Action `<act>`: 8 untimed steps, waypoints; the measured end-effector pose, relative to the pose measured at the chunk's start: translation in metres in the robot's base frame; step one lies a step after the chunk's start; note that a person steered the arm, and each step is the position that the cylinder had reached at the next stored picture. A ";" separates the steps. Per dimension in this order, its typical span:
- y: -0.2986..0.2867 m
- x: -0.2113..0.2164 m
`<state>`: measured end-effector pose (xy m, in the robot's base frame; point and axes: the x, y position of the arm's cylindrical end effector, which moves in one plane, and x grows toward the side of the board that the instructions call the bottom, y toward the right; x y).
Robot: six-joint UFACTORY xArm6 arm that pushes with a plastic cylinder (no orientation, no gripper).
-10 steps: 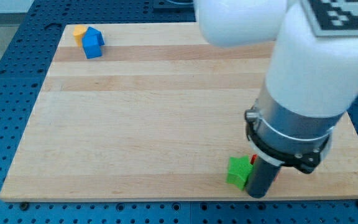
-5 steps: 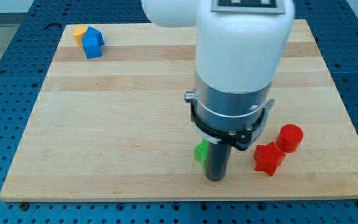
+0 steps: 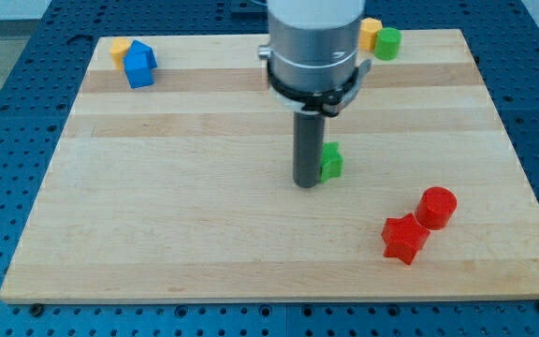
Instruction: Move green star to yellow hexagon
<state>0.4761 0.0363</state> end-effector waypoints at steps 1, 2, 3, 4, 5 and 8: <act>0.017 -0.013; 0.034 -0.030; 0.047 -0.044; 0.060 -0.056; 0.071 -0.066; 0.110 -0.076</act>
<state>0.4003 0.1464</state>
